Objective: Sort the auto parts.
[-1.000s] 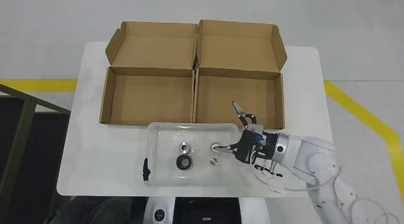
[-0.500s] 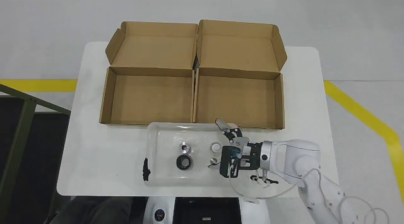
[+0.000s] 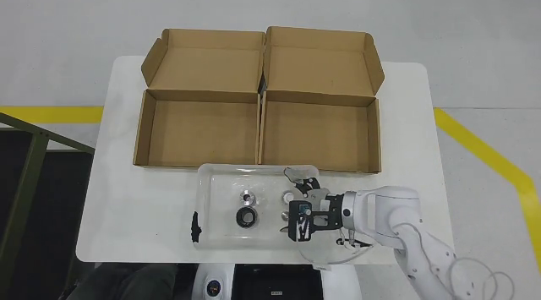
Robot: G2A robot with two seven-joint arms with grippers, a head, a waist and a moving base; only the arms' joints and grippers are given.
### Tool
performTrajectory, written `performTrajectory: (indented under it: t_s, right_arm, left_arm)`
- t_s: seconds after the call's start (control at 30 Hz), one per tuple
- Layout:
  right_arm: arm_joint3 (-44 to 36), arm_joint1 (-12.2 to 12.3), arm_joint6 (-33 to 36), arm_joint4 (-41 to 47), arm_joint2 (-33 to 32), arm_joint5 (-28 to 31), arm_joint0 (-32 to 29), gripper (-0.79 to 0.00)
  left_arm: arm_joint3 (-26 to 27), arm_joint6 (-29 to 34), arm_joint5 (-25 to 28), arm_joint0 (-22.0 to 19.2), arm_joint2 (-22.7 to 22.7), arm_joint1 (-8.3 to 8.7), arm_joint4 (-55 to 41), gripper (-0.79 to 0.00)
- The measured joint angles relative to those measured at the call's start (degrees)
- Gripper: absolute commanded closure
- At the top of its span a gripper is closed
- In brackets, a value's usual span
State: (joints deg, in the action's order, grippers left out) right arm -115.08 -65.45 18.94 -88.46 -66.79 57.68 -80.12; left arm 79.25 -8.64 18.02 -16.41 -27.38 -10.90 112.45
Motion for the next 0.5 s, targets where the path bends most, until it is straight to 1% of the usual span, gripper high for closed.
performTrajectory:
  t_s: [0.17,0.27,0.37,0.5]
  right_arm:
    - [0.51,0.2,1.65,1.44,0.24,0.0,0.53,-0.785]
    - [0.77,0.34,2.81,2.23,0.34,-0.1,0.8,-0.742]
    - [1.04,0.5,4.14,2.96,0.66,0.25,1.15,-0.64]
    - [1.41,0.74,5.91,3.64,1.39,0.33,1.94,-0.637]
  left_arm:
    - [0.0,0.0,0.0,0.0,0.0,0.0,0.0,-0.785]
    - [0.0,0.0,0.0,0.0,0.0,0.0,0.0,-0.785]
    - [0.0,0.0,0.0,0.0,0.0,0.0,0.0,-0.785]
    - [0.0,0.0,0.0,0.0,0.0,0.0,0.0,-0.785]
